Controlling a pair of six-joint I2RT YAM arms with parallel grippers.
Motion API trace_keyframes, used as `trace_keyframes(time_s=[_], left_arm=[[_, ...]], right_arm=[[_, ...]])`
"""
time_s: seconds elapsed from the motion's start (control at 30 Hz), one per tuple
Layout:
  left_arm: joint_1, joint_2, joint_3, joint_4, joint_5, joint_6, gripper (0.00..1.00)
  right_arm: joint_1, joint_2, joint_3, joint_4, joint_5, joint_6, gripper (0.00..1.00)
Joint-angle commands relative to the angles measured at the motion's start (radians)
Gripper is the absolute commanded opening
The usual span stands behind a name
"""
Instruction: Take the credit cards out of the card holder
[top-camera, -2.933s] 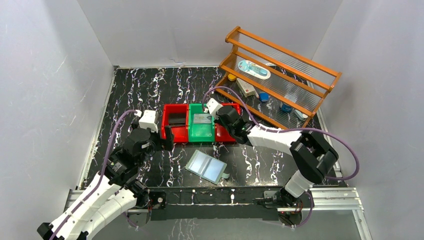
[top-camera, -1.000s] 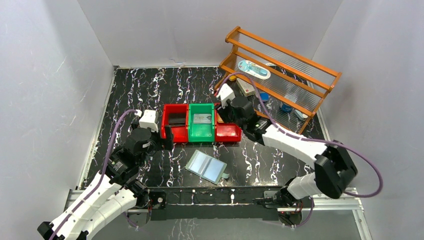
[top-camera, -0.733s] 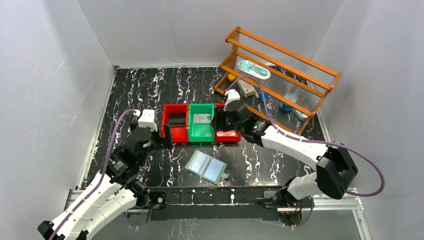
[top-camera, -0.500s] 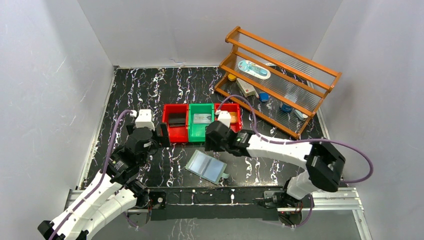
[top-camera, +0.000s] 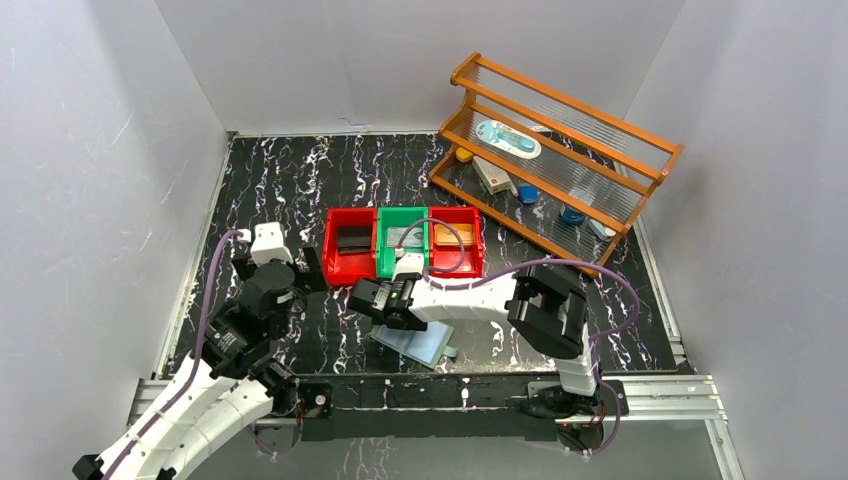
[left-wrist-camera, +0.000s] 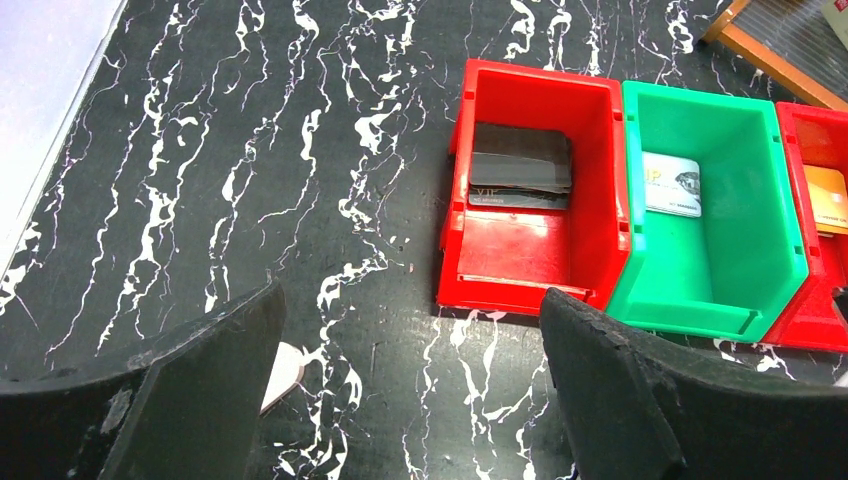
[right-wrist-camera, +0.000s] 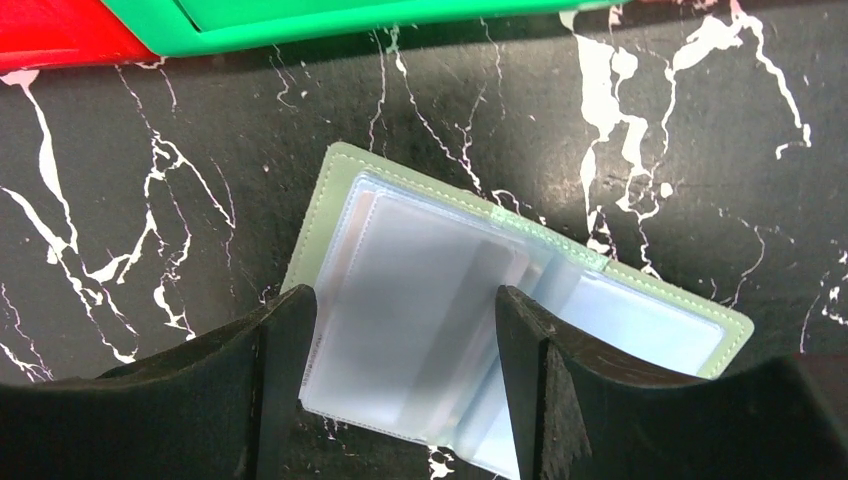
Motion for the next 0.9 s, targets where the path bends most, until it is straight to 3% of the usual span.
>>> trace_keyframes(time_s=[0.0, 0.43, 0.87], left_arm=[[0.000, 0.000, -0.004, -0.002, -0.036, -0.008, 0.98], [0.000, 0.001, -0.005, -0.004, -0.033, -0.009, 0.98], [0.001, 0.010, -0.004, -0.002, -0.022, -0.008, 0.98]], right_arm=[[0.018, -0.039, -0.014, -0.040, 0.043, 0.089, 0.75], [0.028, -0.058, -0.117, 0.039, -0.012, 0.103, 0.71], [0.028, -0.275, -0.359, 0.333, -0.019, 0.090, 0.57]])
